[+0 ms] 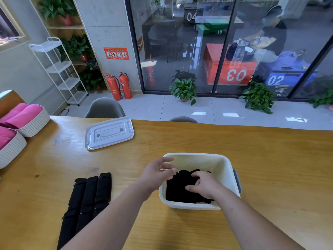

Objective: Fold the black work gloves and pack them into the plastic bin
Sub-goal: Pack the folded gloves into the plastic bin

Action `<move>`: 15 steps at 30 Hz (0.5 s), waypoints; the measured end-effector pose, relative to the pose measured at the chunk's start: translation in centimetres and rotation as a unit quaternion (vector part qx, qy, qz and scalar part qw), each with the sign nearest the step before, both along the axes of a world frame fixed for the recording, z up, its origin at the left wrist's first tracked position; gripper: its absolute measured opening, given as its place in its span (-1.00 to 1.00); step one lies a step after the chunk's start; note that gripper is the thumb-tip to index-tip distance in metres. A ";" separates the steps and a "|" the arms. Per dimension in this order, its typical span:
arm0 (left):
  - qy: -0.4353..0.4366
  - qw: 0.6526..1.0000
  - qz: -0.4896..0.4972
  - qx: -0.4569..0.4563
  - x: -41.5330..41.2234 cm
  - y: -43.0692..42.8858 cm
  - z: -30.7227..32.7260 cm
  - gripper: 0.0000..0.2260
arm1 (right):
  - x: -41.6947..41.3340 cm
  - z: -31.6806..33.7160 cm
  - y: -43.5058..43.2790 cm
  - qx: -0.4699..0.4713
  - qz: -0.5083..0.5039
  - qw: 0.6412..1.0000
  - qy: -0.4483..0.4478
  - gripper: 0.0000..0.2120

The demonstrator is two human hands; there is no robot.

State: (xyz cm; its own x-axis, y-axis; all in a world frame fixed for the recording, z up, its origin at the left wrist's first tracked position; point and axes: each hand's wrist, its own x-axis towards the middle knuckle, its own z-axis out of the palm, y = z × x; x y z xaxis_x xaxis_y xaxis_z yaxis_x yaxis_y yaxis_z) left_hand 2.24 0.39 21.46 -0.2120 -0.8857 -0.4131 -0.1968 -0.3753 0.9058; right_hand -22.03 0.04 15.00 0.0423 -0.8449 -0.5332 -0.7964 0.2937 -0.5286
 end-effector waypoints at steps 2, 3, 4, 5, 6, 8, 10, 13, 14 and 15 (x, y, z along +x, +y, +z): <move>0.009 1.000 0.009 -0.007 0.6 0.1 -0.1 -0.59 | 0.7 1.4 -0.4 -0.017 -0.011 0.999 -0.031 -0.22; 0.016 1.000 0.021 -0.010 1.0 0.1 -0.1 -0.58 | 1.3 2.2 -0.5 -0.028 -0.016 0.998 -0.050 -0.24; 0.023 0.999 0.033 -0.015 1.5 0.2 -0.2 -0.58 | 2.0 3.0 -0.7 -0.040 -0.018 0.997 -0.067 -0.27; 0.030 0.998 0.045 -0.020 2.1 0.4 -0.2 -0.59 | 3.0 3.9 -0.8 -0.054 -0.018 0.995 -0.081 -0.32; 0.033 0.998 0.055 -0.025 2.7 0.5 -0.3 -0.60 | 4.0 4.7 -0.9 -0.068 -0.015 0.993 -0.091 -0.37; 0.030 0.996 0.076 -0.033 4.3 1.0 -0.8 -0.59 | 6.3 6.5 -0.9 -0.091 -0.001 0.991 -0.102 -0.47; 0.019 0.995 0.094 -0.035 6.0 1.6 -1.4 -0.61 | 8.8 7.6 -0.9 -0.098 0.017 0.988 -0.118 -0.52; -0.010 0.993 0.115 -0.029 8.9 3.0 -2.4 -0.67 | 12.3 8.1 -0.9 -0.090 0.050 0.985 -0.141 -0.51; -0.024 0.992 0.120 -0.027 9.9 3.5 -2.8 -0.66 | 13.4 8.0 -1.0 -0.087 0.061 0.984 -0.144 -0.51; -0.037 0.991 0.125 -0.026 10.9 3.9 -3.2 -0.66 | 14.5 7.9 -1.0 -0.084 0.072 0.983 -0.145 -0.52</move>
State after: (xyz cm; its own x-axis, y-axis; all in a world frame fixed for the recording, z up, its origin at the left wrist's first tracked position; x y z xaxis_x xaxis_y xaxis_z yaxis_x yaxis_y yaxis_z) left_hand 13.12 4.31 18.28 0.0463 -0.9274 -0.3711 -0.1710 -0.3733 0.9118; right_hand -7.57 -0.93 22.86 0.2986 -0.8936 -0.3352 -0.6319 0.0782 -0.7711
